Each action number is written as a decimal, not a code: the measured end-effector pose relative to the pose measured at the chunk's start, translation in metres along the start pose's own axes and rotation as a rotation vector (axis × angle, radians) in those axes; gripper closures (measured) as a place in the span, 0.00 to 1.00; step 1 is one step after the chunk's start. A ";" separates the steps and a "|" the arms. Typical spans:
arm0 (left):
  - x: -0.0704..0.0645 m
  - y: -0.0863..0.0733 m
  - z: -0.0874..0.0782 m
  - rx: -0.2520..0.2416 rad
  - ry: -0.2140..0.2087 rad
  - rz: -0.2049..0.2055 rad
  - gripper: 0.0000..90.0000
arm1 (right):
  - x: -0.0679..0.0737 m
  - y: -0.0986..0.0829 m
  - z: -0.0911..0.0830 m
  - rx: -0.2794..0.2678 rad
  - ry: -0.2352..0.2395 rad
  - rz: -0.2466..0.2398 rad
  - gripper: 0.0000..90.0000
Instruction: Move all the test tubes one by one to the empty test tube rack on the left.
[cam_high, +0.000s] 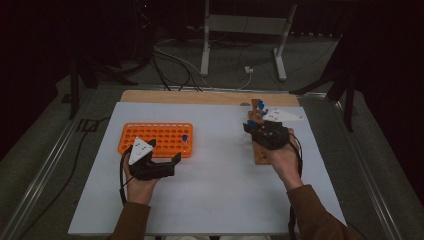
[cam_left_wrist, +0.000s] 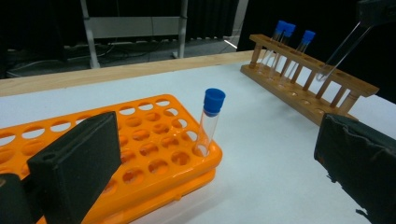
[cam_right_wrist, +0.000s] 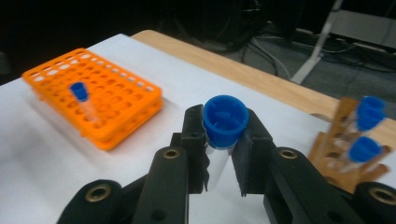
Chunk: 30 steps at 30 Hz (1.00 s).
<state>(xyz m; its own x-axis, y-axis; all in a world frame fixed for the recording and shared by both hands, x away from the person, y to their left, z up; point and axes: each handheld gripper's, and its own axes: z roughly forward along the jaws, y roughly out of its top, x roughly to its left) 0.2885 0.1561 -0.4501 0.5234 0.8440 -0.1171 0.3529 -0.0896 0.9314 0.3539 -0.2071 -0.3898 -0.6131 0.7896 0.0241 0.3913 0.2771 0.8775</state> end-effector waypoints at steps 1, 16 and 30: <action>-0.001 0.000 0.000 0.001 -0.001 0.003 0.02 | 0.003 0.000 0.000 0.003 0.012 0.001 0.85; -0.029 0.007 0.009 0.008 -0.050 0.100 0.02 | 0.058 0.003 0.014 0.038 0.162 -0.066 0.85; -0.054 0.006 0.018 0.005 -0.101 0.166 0.10 | 0.098 0.004 0.034 0.060 0.257 -0.092 0.85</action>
<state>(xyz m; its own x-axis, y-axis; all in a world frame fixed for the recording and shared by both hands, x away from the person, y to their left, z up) 0.2765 0.1001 -0.4443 0.6497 0.7602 0.0034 0.2592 -0.2258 0.9391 0.3184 -0.1102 -0.4000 -0.7989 0.5970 0.0728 0.3610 0.3792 0.8520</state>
